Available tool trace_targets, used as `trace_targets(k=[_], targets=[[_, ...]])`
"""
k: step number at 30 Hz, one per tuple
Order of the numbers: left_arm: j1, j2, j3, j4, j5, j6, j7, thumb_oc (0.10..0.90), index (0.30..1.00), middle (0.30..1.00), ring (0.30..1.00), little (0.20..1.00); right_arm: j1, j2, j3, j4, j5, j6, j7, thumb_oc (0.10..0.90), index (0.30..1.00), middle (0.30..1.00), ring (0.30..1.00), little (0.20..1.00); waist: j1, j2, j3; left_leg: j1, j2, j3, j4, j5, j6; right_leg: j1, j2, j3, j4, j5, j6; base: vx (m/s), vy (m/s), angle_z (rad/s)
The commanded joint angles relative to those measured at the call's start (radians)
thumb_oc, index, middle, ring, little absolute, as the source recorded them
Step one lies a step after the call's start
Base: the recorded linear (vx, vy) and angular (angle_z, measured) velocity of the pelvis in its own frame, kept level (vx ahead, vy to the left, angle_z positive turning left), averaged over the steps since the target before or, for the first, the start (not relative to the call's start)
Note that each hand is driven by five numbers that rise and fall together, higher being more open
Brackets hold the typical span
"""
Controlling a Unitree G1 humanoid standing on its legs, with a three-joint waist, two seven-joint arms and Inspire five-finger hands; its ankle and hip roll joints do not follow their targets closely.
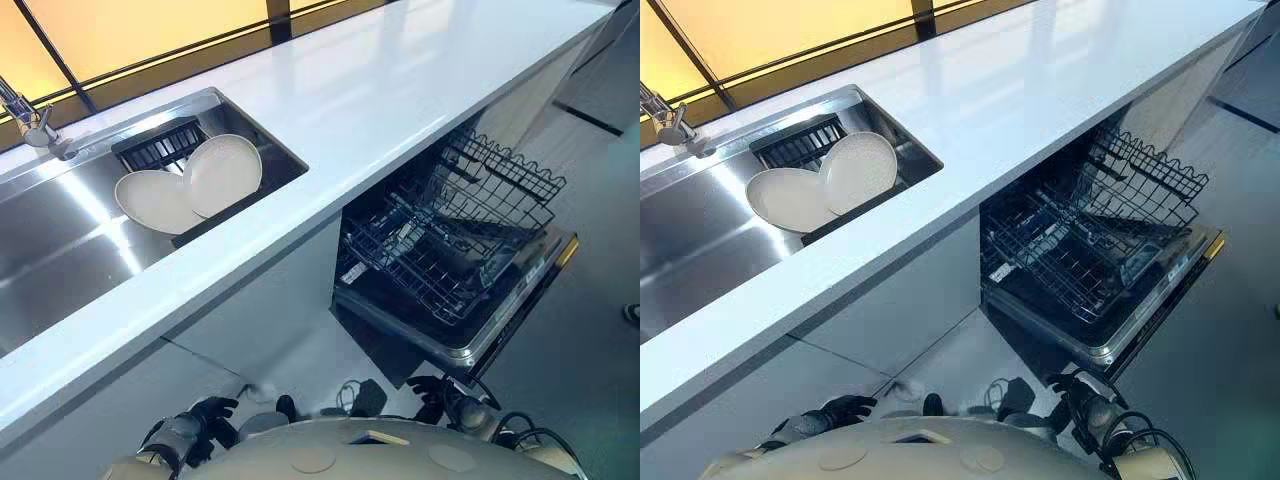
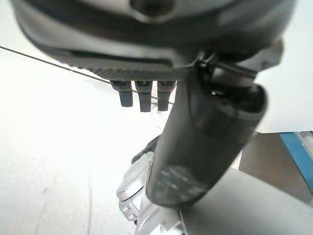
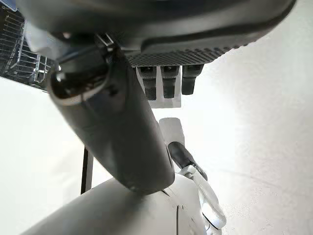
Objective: Pick up plates and place into dishwasher.
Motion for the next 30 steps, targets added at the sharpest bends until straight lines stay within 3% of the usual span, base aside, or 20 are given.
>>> trace_targets(k=[1, 9, 12, 16, 19, 22, 25, 26, 30], targets=[[-0.092, -0.080, 0.019, 0.050, -0.041, -0.060, -0.008, 0.800, 0.900, 0.900, 0.900, 0.900, -0.064, 0.016, -0.015, 0.039, 0.011, -0.043, -0.006, 0.800, 0.900, 0.900, 0.900, 0.900, 0.020, 0.014, 0.000, 0.020, -0.057, 0.041, 0.062, -0.167, 0.044, -0.078, 0.023, -0.009, 0.125, -0.099, 0.038, -0.08, -0.551, 0.14], [-0.090, -0.079, 0.029, 0.048, -0.090, -0.080, -0.025, 0.800, 0.900, 0.900, 0.900, 0.900, -0.062, 0.014, -0.018, 0.037, 0.008, -0.044, -0.004, 0.800, 0.900, 0.900, 0.900, 0.900, 0.020, 0.016, 0.000, 0.020, -0.056, 0.041, 0.059, -0.166, 0.044, -0.079, 0.022, -0.009, 0.125, -0.099, 0.040, 0.00, 0.000, 0.00], [-0.096, -0.077, 0.034, 0.022, -0.152, -0.155, -0.033, 0.800, 0.900, 0.900, 0.900, 0.900, -0.064, 0.011, -0.016, 0.030, 0.010, -0.038, 0.003, 0.800, 0.900, 0.900, 0.900, 0.900, 0.021, 0.016, -0.001, 0.020, -0.056, 0.039, 0.058, -0.164, 0.041, -0.080, 0.022, -0.009, 0.126, -0.099, 0.042, 0.00, 0.000, 0.00], [-0.107, -0.067, 0.004, -0.053, -0.168, -0.224, -0.149, 0.800, 0.900, 0.900, 0.900, 0.900, -0.071, -0.008, -0.022, -0.002, 0.007, -0.014, 0.031, 0.800, 0.900, 0.900, 0.900, 0.900, 0.022, 0.021, 0.002, 0.013, -0.054, 0.041, 0.061, -0.162, 0.038, -0.085, 0.019, -0.014, 0.130, -0.098, 0.046, 0.00, 0.000, 0.00], [-0.126, -0.028, -0.086, -0.173, -0.187, -0.263, -0.251, 0.800, 0.900, 0.900, 0.900, 0.900, -0.083, -0.044, -0.019, -0.038, 0.012, 0.006, 0.072, 0.800, 0.900, 0.900, 0.900, 0.900, 0.020, 0.032, 0.005, 0.008, -0.050, 0.044, 0.056, -0.154, 0.039, -0.093, 0.018, -0.018, 0.133, -0.094, 0.049, -0.03, 0.023, 0.01], [-0.158, 0.015, -0.139, -0.360, -0.235, -0.198, -0.409, 0.800, 0.900, 0.900, 0.900, 0.900, -0.093, -0.082, -0.013, -0.091, 0.024, 0.036, 0.118, 0.800, 0.900, 0.900, 0.900, 0.900, 0.020, 0.042, 0.011, 0.006, -0.049, 0.040, 0.051, -0.148, 0.039, -0.097, 0.018, -0.018, 0.134, -0.092, 0.050, -0.04, 0.024, -0.01], [-0.186, 0.080, -0.172, -0.575, -0.391, -0.091, -0.618, 0.800, 0.900, 0.900, 0.900, 0.900, -0.100, -0.113, 0.003, -0.153, 0.047, 0.078, 0.158, 0.800, 0.900, 0.900, 0.900, 0.900, 0.020, 0.046, 0.016, 0.004, -0.050, 0.037, 0.047, -0.141, 0.042, -0.101, 0.019, -0.016, 0.135, -0.086, 0.052, -0.02, 0.003, 0.03], [-0.201, 0.102, -0.167, -0.732, -0.533, 0.035, -0.770, 0.800, 0.900, 0.900, 0.900, 0.900, -0.099, -0.133, 0.005, -0.205, 0.058, 0.112, 0.189, 0.800, 0.900, 0.900, 0.900, 0.900, 0.020, 0.047, 0.019, 0.004, -0.052, 0.031, 0.044, -0.139, 0.045, -0.101, 0.020, -0.013, 0.135, -0.085, 0.051, -0.02, -0.007, 0.10], [-0.204, 0.106, -0.139, -1.077, -0.883, 0.358, -0.908, 0.800, 0.900, 0.900, 0.900, 0.900, -0.083, -0.154, 0.005, -0.315, 0.074, 0.184, 0.239, 0.800, 0.900, 0.900, 0.900, 0.900, 0.023, 0.041, 0.022, 0.016, -0.059, 0.016, 0.028, -0.138, 0.056, -0.092, 0.024, -0.003, 0.129, -0.080, 0.049, 0.00, -0.017, 0.03]])
